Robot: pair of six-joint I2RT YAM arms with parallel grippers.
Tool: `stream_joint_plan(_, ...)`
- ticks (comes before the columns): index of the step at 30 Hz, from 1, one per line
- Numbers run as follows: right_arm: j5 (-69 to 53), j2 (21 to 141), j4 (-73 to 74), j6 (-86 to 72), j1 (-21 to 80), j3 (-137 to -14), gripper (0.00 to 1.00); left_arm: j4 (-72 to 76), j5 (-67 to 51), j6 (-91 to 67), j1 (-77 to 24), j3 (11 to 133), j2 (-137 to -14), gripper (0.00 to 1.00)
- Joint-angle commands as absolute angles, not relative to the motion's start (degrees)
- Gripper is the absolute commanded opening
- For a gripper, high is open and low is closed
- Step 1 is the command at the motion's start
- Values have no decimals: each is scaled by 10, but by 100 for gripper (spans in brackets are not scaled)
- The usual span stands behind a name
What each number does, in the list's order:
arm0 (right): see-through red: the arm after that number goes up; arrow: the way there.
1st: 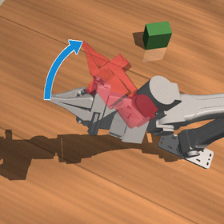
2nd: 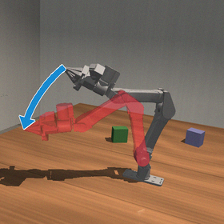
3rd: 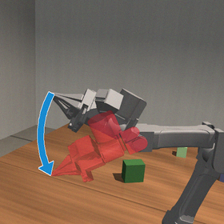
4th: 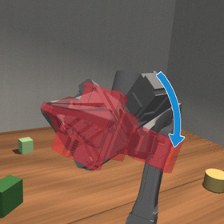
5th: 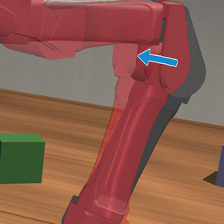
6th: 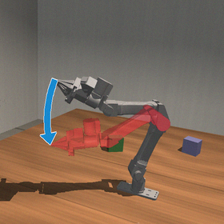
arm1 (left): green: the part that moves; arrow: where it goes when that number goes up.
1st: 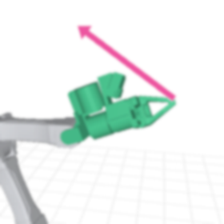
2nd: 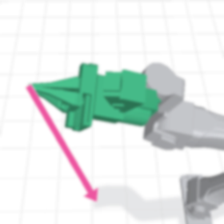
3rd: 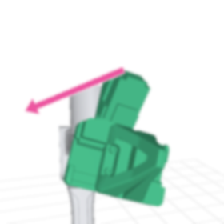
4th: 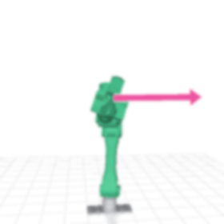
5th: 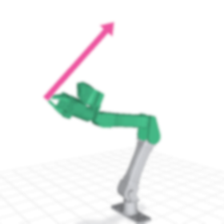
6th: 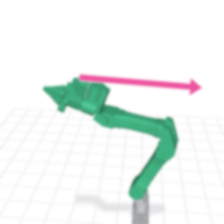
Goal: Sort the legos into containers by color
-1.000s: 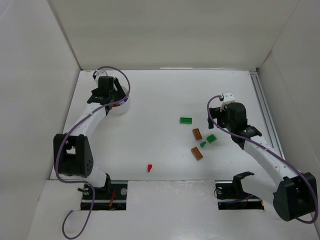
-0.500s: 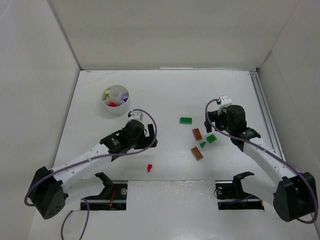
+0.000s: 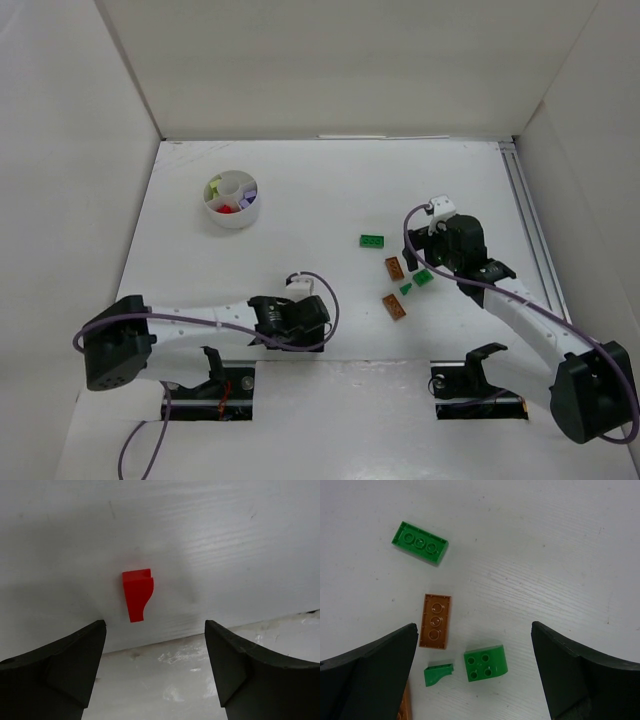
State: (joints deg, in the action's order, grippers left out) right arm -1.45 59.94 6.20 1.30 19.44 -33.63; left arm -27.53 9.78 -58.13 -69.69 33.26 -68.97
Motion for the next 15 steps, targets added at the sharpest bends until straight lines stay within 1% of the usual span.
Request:
stream_joint_plan(1,-4,587,27,17,200,-333,100,-345,149,-632,-699,364,-725,75)
stream_joint_plan(2,-4,582,27,17,200,-333,100,-353,159,-645,-699,373,-745,70)
stream_joint_plan(5,-4,582,27,17,206,-328,100,-353,189,-645,-704,387,-768,64)
stream_joint_plan(7,-4,576,27,17,206,-328,100,-353,189,-639,-704,392,-778,58)
stream_joint_plan(9,-4,576,27,17,206,-328,100,-353,189,-634,-704,398,-787,50)
stream_joint_plan(10,-4,576,27,17,206,-328,100,-353,189,-634,-704,398,-793,41)
stream_joint_plan(12,-4,576,27,17,206,-328,100,-353,195,-634,-704,404,-793,32)
stream_joint_plan(13,-4,576,27,17,206,-328,100,-353,204,-641,-704,404,-793,29)
stream_joint_plan(14,-4,576,27,17,206,-328,100,-359,211,-641,-704,410,-793,24)
stream_joint_plan(15,-4,576,27,17,206,-328,100,-359,211,-641,-704,416,-793,24)
